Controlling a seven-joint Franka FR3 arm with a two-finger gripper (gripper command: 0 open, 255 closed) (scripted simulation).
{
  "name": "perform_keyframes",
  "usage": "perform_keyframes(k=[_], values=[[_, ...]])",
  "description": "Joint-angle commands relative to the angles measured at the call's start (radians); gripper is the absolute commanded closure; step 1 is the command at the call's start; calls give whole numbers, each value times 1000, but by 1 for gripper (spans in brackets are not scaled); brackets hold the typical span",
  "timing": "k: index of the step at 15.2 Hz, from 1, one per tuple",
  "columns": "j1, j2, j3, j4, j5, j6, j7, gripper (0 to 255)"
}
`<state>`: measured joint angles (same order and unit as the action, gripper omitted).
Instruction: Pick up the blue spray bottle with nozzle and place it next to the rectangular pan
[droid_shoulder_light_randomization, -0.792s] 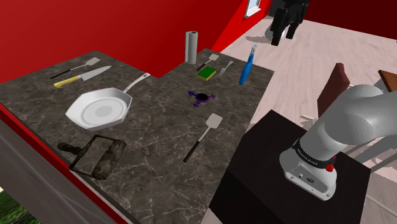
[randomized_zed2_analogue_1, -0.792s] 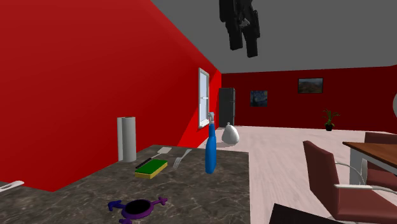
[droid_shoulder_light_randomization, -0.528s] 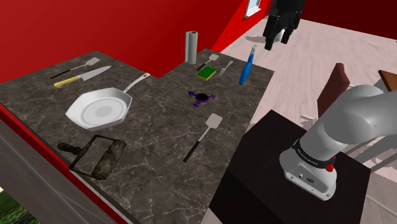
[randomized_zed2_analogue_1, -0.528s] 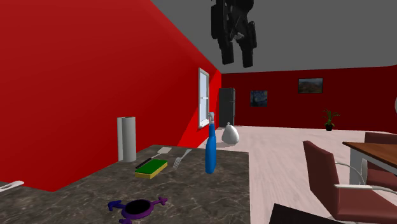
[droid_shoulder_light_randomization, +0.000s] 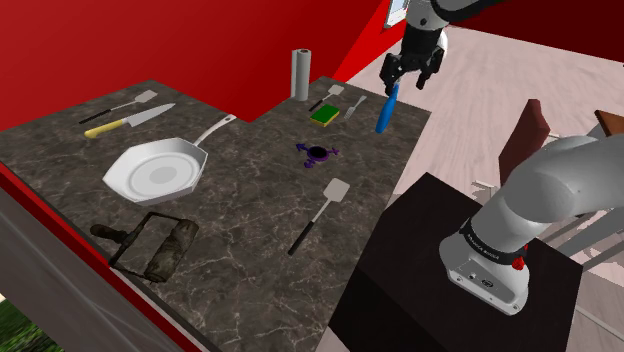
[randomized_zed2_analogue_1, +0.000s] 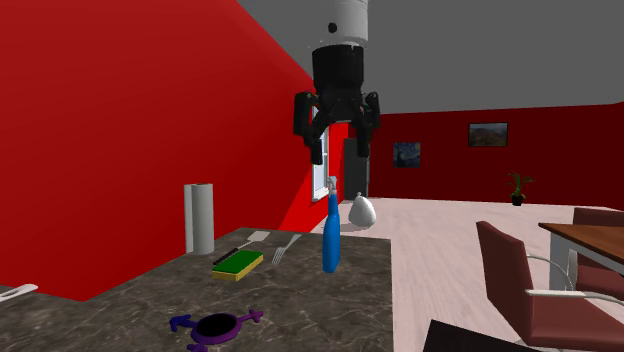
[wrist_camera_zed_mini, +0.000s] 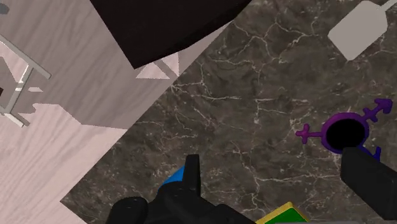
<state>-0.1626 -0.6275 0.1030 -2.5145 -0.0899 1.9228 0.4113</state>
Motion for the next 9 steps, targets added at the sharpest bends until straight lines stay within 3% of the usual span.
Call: perform_keyframes(k=[1,9], values=[[-35,38,16,-23,-21,91,80,0],[-208,264,90,-38,-177,415,443,0]])
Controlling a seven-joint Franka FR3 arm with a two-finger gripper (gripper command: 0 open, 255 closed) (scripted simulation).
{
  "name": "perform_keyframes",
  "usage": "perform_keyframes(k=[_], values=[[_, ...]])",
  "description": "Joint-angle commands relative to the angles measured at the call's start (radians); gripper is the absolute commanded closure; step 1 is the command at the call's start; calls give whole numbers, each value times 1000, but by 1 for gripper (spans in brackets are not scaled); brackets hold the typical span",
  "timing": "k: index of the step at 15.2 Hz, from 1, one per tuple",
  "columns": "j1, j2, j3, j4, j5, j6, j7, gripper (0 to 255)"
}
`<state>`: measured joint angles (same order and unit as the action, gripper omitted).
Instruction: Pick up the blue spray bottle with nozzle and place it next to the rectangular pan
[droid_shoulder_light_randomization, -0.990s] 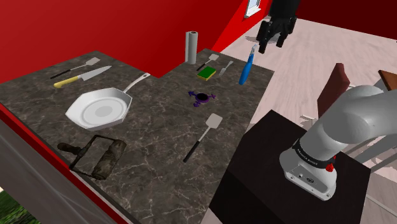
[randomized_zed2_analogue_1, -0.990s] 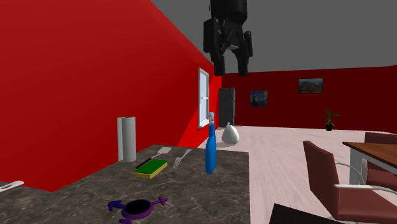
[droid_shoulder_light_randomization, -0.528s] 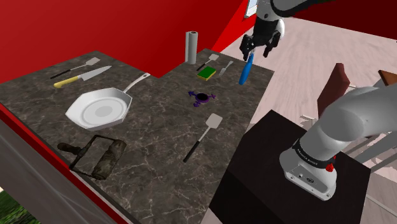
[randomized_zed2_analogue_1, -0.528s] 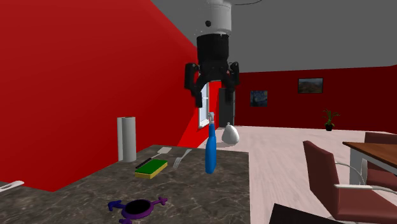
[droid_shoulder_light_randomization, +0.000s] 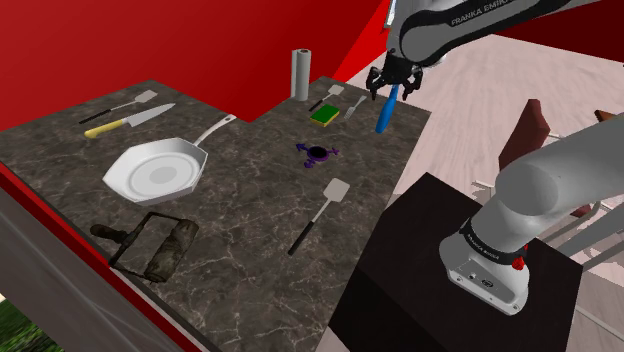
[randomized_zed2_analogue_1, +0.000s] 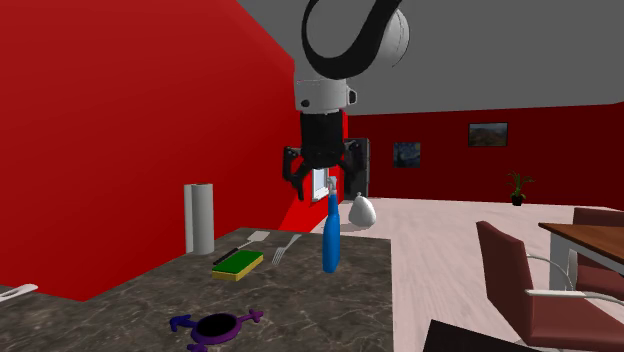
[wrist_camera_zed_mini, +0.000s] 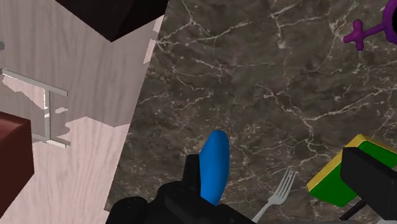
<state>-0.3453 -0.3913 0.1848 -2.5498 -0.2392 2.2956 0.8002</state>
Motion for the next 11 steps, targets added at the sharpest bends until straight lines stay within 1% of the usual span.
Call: perform_keyframes(k=[1,4,7,10,11], values=[[-51,59,17,3,-57,76,107,0],[-129,154,45,29,-165,162,279,0],[-200,250,61,69,-298,224,470,0],[-253,344,58,121,-443,261,670,0],[-259,359,55,131,-466,265,702,0]])
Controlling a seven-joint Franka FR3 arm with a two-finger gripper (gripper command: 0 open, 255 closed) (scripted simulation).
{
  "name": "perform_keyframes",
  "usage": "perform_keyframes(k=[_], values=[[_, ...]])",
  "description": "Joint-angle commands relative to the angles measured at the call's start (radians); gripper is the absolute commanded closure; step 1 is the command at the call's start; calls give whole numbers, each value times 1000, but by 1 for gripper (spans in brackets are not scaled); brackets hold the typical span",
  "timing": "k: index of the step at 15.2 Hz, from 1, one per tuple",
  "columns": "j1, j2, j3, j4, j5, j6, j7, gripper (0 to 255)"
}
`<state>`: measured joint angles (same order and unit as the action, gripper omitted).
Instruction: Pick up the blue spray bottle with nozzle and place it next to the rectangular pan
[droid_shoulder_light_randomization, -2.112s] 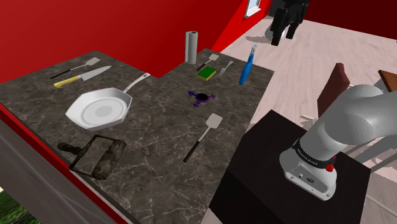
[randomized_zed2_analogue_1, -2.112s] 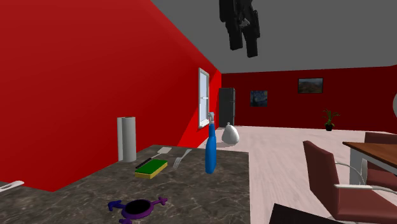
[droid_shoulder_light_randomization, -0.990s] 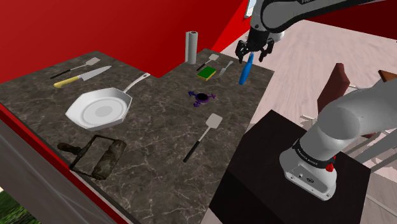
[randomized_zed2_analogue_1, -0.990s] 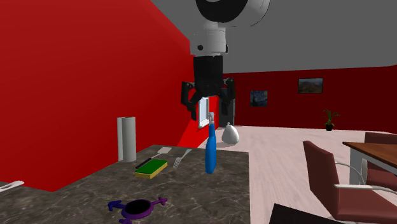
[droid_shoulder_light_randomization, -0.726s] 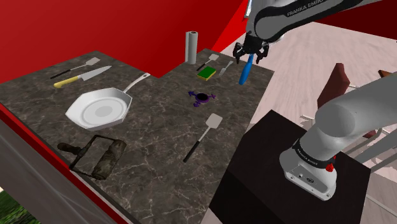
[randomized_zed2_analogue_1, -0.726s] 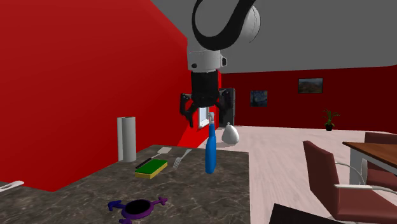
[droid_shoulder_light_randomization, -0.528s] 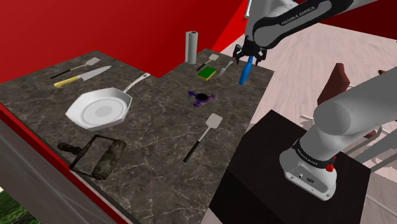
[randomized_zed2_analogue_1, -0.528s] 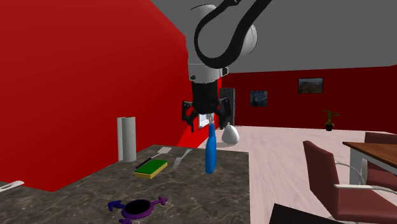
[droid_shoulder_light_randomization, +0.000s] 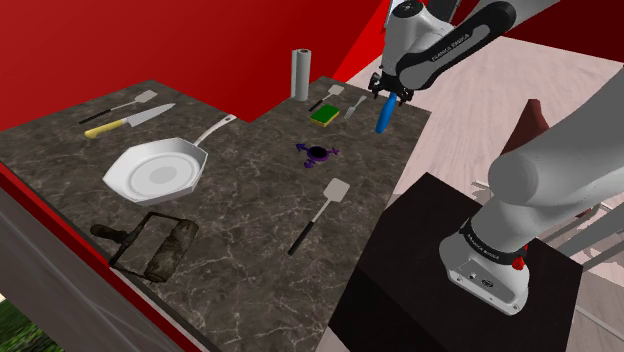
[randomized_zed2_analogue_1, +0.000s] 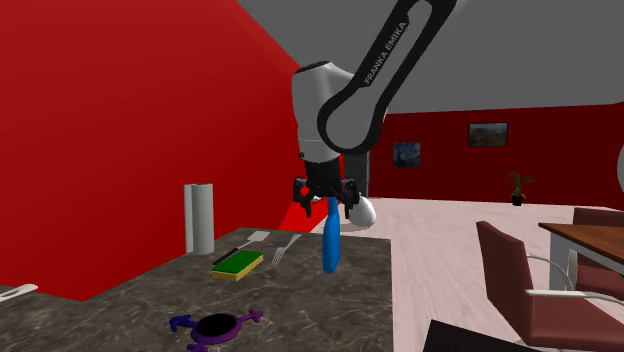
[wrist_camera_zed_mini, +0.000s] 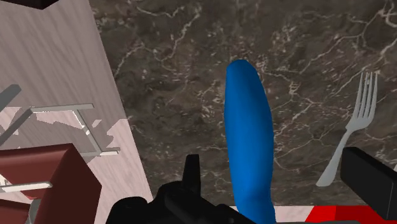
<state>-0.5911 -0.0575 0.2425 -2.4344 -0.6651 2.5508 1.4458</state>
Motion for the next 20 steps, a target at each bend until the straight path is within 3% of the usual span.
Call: perform_keyframes(k=[1,8,15,16,20], values=[[-15,38,-6,18,-56,18,66,0],[-31,130,-28,44,-159,71,138,0],[-31,130,-29,43,-159,71,138,0],[-31,130,-29,43,-159,71,138,255],[-31,130,-29,43,-159,71,138,255]])
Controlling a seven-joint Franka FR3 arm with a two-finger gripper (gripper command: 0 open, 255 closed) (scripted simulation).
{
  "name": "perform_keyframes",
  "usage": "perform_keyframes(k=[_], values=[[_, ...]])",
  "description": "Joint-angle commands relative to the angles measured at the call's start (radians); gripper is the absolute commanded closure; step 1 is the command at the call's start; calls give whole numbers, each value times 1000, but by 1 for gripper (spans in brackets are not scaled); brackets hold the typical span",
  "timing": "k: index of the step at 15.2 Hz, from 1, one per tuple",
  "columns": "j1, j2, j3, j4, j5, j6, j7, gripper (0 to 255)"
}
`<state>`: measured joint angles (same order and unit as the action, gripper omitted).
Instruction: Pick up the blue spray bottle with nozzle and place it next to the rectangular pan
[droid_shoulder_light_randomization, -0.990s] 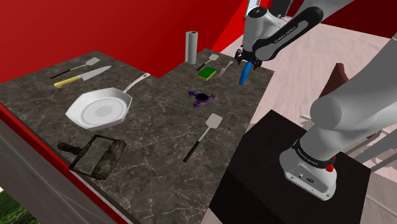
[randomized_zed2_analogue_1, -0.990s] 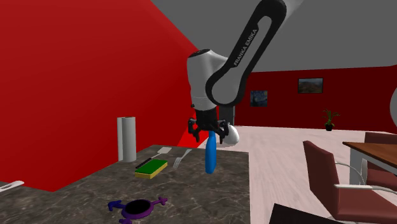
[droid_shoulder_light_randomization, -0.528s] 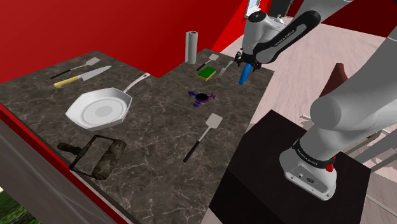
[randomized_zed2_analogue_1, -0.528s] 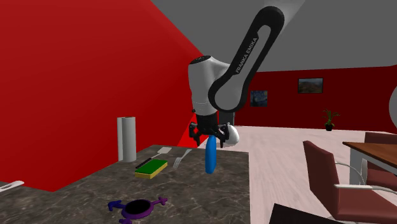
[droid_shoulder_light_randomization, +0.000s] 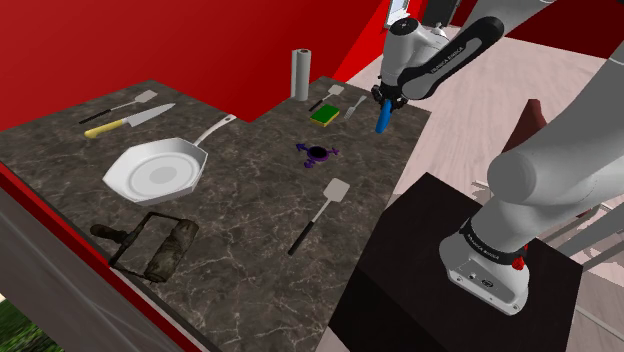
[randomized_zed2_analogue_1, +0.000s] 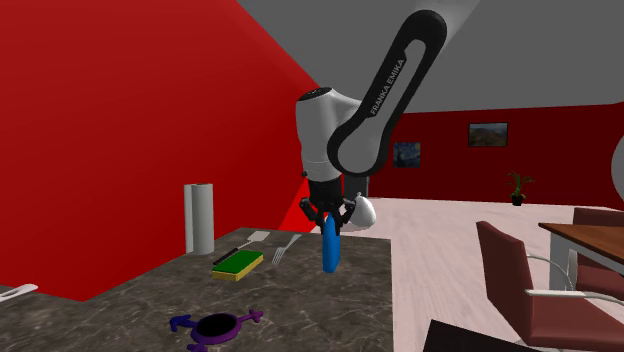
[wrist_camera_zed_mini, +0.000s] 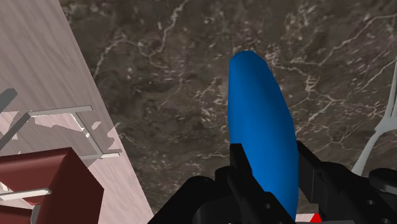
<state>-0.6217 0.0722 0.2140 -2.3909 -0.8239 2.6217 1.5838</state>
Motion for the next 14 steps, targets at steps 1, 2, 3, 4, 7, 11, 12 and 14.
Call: perform_keyframes(k=[1,2,3,4,7,11,12,14], values=[[0,0,0,0,0,0,0,255],[0,0,0,0,0,0,0,255],[0,0,0,0,0,0,0,255],[0,0,0,0,0,0,0,255],[-1,-23,5,0,35,-15,-33,255],[1,-67,11,3,101,-48,-96,255],[2,-78,12,4,117,-56,-111,255],[4,-99,13,8,147,-74,-140,255]])
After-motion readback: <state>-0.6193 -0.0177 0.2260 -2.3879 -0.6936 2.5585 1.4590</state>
